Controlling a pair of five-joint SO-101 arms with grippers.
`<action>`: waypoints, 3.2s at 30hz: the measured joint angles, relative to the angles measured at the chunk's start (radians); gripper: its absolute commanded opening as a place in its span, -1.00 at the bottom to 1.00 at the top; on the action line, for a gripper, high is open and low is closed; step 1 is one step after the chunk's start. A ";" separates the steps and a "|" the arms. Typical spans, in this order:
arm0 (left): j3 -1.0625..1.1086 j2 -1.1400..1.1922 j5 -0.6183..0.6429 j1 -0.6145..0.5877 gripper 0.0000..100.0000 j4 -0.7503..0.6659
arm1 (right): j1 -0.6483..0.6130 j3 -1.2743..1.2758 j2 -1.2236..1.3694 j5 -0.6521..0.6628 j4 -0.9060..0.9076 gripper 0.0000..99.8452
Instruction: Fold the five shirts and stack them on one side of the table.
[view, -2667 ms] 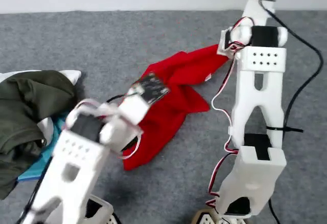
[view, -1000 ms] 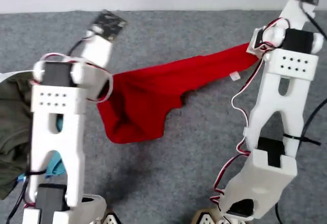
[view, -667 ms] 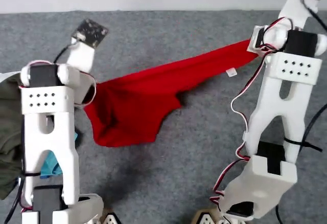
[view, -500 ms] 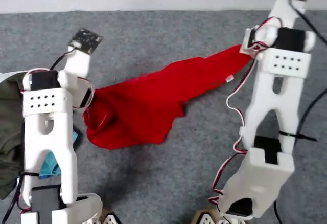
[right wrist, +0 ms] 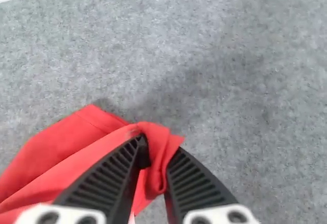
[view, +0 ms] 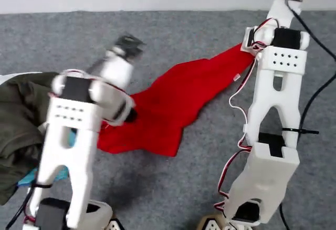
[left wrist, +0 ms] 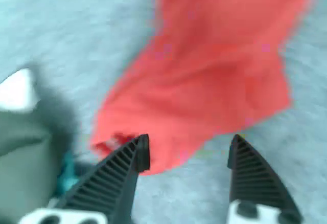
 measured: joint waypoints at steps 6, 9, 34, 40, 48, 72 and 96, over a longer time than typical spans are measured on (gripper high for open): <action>0.028 0.173 0.003 0.247 -0.51 0.000 | -0.011 0.000 0.000 0.000 0.011 -0.98; 0.029 0.307 0.005 0.299 -0.51 -0.034 | -0.009 0.000 0.000 0.000 0.011 -0.98; -0.068 0.755 0.083 0.374 -0.89 -0.250 | -0.011 0.000 0.000 0.000 0.011 -0.98; -0.160 0.776 0.087 0.370 -0.97 -0.178 | -0.009 0.000 0.000 0.000 0.110 -0.98; -0.322 0.552 0.084 0.292 -0.97 -0.020 | -0.009 0.000 -0.044 0.000 0.305 -0.98; -0.522 -0.267 0.084 -0.247 -0.97 -0.422 | -0.011 0.000 -0.736 0.000 0.054 -0.98; -0.534 -0.585 -0.091 -0.252 -0.97 -0.465 | -0.003 -0.003 -1.106 0.143 0.204 -0.98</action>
